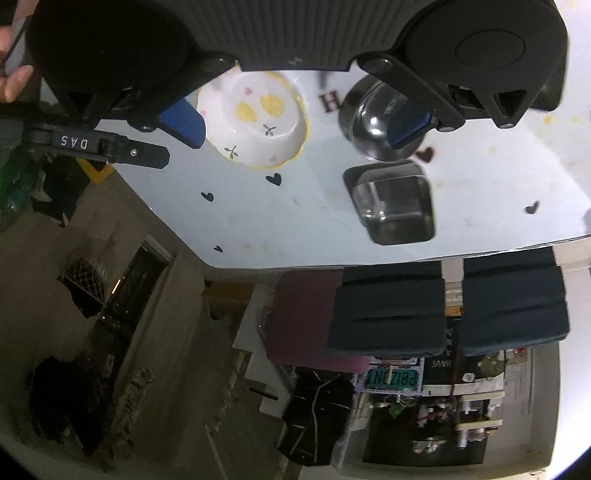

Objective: Organize plates and bowls
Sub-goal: 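Move both grippers to the yellow-rimmed floral bowl rim and close them, then lift the floral bowl with both grippers and carry it over the cream bowl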

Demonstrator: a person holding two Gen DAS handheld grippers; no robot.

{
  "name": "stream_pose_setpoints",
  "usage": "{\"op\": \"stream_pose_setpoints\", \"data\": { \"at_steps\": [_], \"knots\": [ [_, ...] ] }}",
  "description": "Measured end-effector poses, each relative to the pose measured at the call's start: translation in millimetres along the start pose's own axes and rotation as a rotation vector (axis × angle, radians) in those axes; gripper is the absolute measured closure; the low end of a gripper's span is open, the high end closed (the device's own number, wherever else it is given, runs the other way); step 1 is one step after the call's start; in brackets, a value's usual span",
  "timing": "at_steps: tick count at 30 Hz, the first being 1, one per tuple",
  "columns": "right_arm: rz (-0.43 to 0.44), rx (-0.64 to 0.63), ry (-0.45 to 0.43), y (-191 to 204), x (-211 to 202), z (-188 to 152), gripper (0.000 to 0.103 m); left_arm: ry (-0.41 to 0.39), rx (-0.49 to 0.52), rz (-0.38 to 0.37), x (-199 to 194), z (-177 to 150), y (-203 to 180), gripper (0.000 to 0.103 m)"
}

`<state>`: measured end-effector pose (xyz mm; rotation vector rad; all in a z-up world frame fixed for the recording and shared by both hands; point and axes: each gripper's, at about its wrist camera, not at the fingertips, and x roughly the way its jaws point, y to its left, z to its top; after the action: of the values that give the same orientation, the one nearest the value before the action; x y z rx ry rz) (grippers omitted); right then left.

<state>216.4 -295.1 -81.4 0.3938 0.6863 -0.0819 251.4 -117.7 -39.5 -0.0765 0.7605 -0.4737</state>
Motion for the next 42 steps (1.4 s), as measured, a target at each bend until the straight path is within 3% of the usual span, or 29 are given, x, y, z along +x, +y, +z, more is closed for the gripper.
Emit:
{"op": "stream_pose_setpoints", "data": {
  "at_steps": [2,5,9,15,21,25,30,42],
  "knots": [
    [-0.022,0.027,0.004,-10,8,3,0.001,0.027,0.008,0.007,19,2,-5,0.003],
    [-0.027,0.057,0.015,-23,19,4,0.006,0.080,0.022,0.010,45,2,-10,0.016],
    [-0.029,0.094,0.066,-34,41,4,0.030,0.157,0.013,0.014,76,3,-9,0.043],
    [-0.073,0.099,0.155,-42,74,-3,0.057,0.257,0.005,0.076,113,2,-5,0.067],
    [-0.090,0.084,0.218,-40,95,-13,0.071,0.300,0.027,0.123,134,-3,1,0.085],
    [-0.119,0.080,0.253,-37,106,-18,0.087,0.311,0.031,0.106,142,-6,2,0.088],
    [-0.113,0.104,0.264,-37,112,-21,0.094,0.329,0.039,0.088,150,-10,-1,0.095],
    [-0.103,0.110,0.307,-42,117,-20,0.093,0.339,0.001,0.066,168,-14,5,0.092]
  ]
}}
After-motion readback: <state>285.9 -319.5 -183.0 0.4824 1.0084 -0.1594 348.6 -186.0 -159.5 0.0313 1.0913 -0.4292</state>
